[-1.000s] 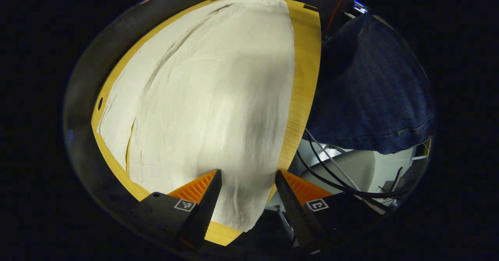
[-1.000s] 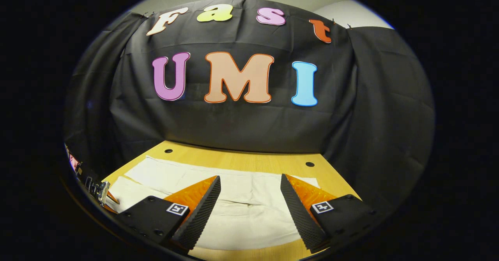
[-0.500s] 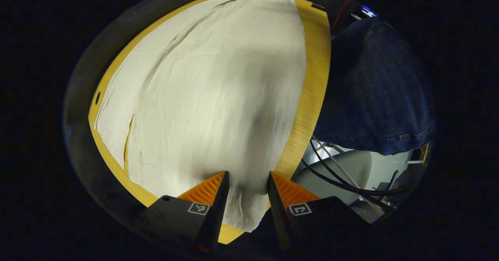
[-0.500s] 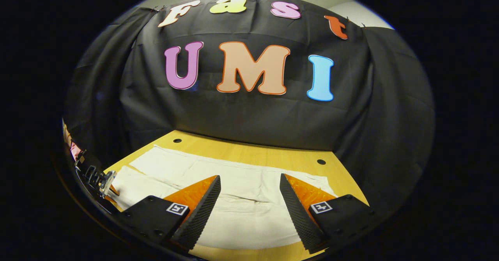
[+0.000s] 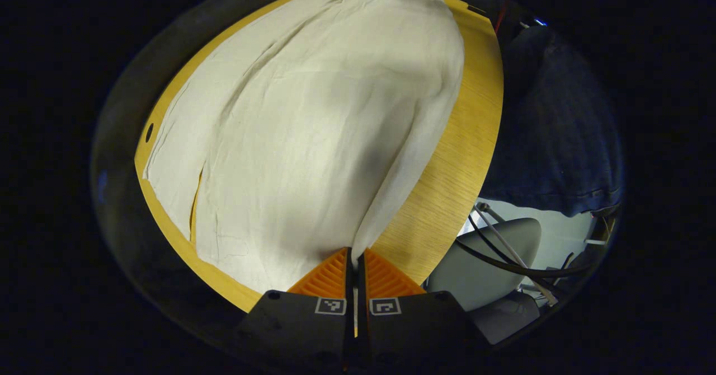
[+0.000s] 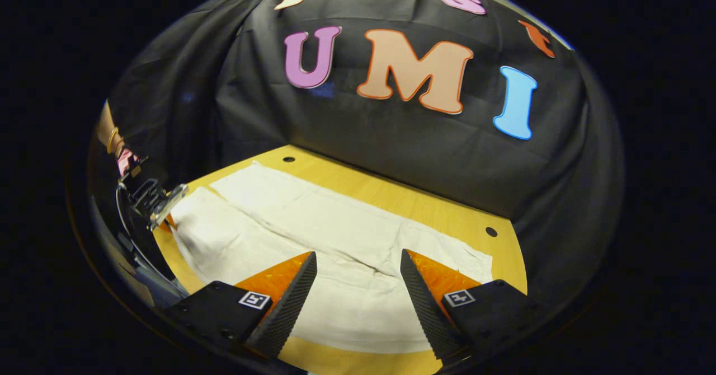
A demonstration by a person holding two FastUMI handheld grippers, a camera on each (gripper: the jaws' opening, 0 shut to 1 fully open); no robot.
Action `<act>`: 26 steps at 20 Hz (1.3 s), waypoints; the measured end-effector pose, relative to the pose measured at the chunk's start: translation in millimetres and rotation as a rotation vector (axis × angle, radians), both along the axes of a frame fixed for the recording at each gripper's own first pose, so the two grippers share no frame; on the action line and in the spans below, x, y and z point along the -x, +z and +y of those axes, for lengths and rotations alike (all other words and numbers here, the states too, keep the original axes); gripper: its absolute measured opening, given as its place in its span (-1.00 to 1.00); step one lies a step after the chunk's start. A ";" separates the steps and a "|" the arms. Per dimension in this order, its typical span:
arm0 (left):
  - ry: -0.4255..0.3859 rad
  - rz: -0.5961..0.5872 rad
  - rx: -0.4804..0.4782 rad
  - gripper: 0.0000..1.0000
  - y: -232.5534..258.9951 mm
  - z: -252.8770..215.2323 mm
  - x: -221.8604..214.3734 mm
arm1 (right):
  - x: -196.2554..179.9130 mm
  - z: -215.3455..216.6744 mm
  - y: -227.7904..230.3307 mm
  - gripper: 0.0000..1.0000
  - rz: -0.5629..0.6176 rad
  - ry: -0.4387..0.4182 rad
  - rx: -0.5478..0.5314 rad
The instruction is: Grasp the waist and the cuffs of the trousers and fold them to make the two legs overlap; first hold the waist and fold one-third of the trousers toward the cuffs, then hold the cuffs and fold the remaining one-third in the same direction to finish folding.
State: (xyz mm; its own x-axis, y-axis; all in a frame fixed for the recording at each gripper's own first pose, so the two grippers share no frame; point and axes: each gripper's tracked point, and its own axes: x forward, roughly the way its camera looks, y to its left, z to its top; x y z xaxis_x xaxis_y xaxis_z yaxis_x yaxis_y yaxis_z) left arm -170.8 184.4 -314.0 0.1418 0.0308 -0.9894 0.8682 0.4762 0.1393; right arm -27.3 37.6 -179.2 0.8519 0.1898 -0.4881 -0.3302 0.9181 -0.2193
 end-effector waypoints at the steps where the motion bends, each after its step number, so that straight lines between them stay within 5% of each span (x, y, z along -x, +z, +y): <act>1: 0.002 0.000 -0.005 -0.99 -0.1 0.1 -0.1 | 2.4 -8.8 -11.9 0.93 0.035 0.026 0.032; 13: 0.036 -0.037 -0.089 -0.99 -2.6 -0.5 0.6 | 65.1 -133.1 -138.7 0.92 0.488 0.357 0.432; 26: 0.051 -0.077 -0.165 -0.99 -4.2 -0.8 1.1 | 77.4 -157.8 -189.3 0.89 0.749 0.510 0.474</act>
State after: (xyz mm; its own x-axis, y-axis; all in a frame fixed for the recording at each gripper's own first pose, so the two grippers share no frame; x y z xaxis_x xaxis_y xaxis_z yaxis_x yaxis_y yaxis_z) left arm -171.9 183.6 -318.2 0.2113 0.2007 -0.9566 0.8274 0.4843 0.2843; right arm -104.7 -120.2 -368.5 0.1687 0.0931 -0.9813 -0.8591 0.5019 -0.1001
